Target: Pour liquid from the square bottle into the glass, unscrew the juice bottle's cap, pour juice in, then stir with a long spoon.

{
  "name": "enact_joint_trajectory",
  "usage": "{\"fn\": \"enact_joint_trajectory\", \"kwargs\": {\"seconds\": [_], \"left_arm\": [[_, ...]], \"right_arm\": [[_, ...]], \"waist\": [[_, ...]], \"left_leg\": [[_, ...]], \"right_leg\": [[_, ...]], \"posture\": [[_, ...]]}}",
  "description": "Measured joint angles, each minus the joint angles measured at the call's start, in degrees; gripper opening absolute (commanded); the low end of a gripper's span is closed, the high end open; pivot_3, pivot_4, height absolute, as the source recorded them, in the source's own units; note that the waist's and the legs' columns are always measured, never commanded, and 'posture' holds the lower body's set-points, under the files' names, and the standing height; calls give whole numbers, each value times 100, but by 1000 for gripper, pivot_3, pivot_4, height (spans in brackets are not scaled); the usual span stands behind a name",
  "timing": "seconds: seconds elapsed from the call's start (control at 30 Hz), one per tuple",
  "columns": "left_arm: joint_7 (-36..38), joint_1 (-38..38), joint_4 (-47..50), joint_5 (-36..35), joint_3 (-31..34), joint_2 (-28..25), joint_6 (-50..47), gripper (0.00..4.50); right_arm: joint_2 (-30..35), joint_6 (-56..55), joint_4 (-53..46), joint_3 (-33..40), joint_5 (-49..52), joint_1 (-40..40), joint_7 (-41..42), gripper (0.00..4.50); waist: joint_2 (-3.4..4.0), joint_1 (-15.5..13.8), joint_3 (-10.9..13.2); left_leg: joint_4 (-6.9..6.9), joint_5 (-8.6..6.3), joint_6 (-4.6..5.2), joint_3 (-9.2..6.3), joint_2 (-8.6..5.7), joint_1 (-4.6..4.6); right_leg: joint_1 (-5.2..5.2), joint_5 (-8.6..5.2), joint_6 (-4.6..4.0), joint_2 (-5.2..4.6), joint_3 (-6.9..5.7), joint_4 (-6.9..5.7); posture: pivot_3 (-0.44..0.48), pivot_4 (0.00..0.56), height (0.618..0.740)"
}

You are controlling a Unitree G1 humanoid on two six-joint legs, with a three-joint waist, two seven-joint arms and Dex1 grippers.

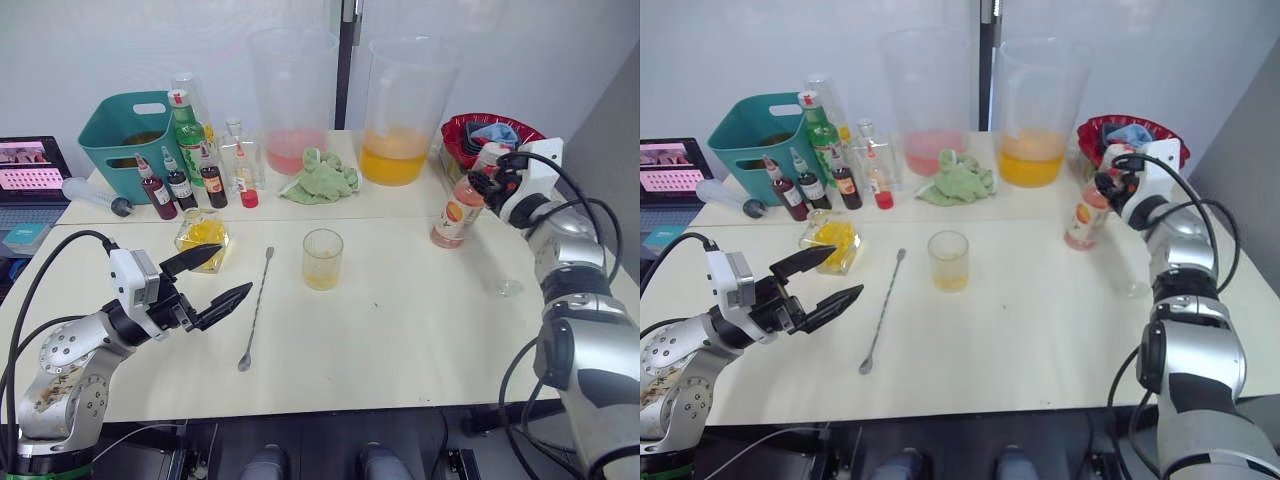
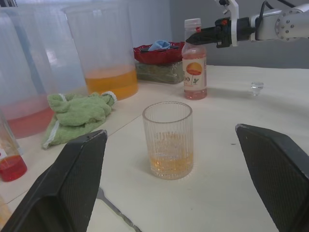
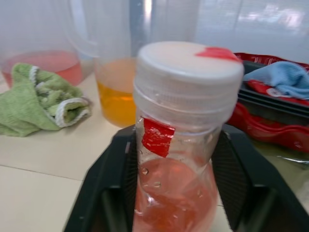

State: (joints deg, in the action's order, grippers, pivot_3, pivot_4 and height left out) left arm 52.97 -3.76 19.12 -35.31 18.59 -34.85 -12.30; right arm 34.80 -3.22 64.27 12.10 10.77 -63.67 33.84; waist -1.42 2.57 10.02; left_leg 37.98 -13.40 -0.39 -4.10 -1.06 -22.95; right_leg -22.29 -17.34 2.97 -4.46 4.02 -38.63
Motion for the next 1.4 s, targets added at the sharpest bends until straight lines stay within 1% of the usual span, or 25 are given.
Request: {"fn": "enact_joint_trajectory", "kwargs": {"seconds": [0.17, 0.3, 0.37, 0.47, 0.63, 0.7, 0.8, 0.87, 0.93, 1.0, 1.1, 1.23, 1.4], "left_arm": [[34, -42, -176, 57, -92, 4, 7, 4500], [147, -169, -303, 57, -192, 4, 52, 4500], [237, -306, -427, 59, -274, 4, 98, 4500], [361, -535, -671, 86, -404, 8, 158, 4500], [601, -853, -899, 88, -600, 22, 183, 4500], [770, -1035, -1119, 114, -743, 44, 193, 4500], [963, -1241, -1398, 147, -898, 95, 213, 4500], [1109, -1404, -1599, 163, -1012, 135, 227, 4500], [1217, -1511, -1734, 175, -1114, 164, 233, 4500], [1292, -1582, -1780, 174, -1171, 184, 232, 4500], [1373, -1586, -1784, 168, -1171, 165, 205, 4500], [1488, -1572, -1780, 166, -1171, 81, 186, 4500], [1551, -1534, -1756, 155, -1168, -9, 101, 4500]], "right_arm": [[0, 47, -30, 106, 72, 21, 117, 1272], [6, 414, -628, 202, 206, 275, 253, 1272], [30, 857, -1423, 205, 364, 604, 359, 1272], [106, 1806, -3240, 143, 657, 1364, 588, 1272], [219, 3128, -5459, 147, 1299, 2207, 612, 1272], [269, 3608, -6674, 200, 1749, 2795, 684, 1272], [248, 4076, -7963, 155, 2298, 3439, 715, 1272], [37, 4399, -8736, 176, 2669, 3837, 447, 1272], [-436, 4558, -9263, 92, 2978, 4052, 96, 1272], [-707, 4588, -9644, -129, 3068, 4205, -192, 1272], [-991, 4592, -9961, -539, 3006, 4349, -555, 1272], [-1125, 4573, -10011, -1006, 2728, 4492, -797, 1272], [-1191, 4430, -10020, -1334, 2425, 4531, -875, 1272]], "waist": [[6, 4, 4], [23, 3, 14], [24, -2, 15], [28, -15, 13], [29, -20, 13], [29, -31, 13], [28, -41, 13], [27, -43, 13], [27, -7, 13], [27, -4, 13], [27, -11, 13], [27, -14, 13], [26, -15, 12]], "left_leg": [[-1, 0, 0, 0, 0, -2], [-6, 0, 0, 0, 1, -18], [-6, 0, 0, 2, -1, -40], [-6, 3, -4, -2, 1, -85], [-6, 3, -4, -1, 0, -87], [-6, 3, -4, -6, 0, -87], [-1, 4, -4, -7, -2, -85], [2, 4, -4, -11, -1, -82], [2, 8, -8, -10, -2, -79], [3, 12, -8, -13, -1, -77], [3, 13, -9, -15, -3, -76], [3, 14, -10, -15, -6, -76], [3, 14, -10, -17, -5, -74]], "right_leg": [[-3, 0, 0, 0, 0, 0], [-25, 1, -1, -1, 1, -4], [-55, 1, -1, -3, 3, -19], [-103, 2, -2, -2, -1, -44], [-103, 2, -3, -4, -2, -36], [-101, 2, -3, -3, -5, -33], [-97, 2, -3, -3, -5, -32], [-91, 2, -3, -1, -6, -33], [-92, 2, -3, 1, -3, -36], [-92, 3, -4, 3, -6, -38], [-92, 3, -5, 2, -7, -39], [-92, 3, -5, 1, -7, -39], [-91, 3, -5, 3, -9, -39]], "posture": [[0, 150, 740], [0, 150, 740], [0, 150, 740], [0, 150, 740], [0, 150, 740], [0, 150, 740], [0, 150, 740], [0, 150, 740], [0, 150, 740], [0, 150, 740], [0, 150, 740], [0, 150, 740], [0, 150, 740]]}}
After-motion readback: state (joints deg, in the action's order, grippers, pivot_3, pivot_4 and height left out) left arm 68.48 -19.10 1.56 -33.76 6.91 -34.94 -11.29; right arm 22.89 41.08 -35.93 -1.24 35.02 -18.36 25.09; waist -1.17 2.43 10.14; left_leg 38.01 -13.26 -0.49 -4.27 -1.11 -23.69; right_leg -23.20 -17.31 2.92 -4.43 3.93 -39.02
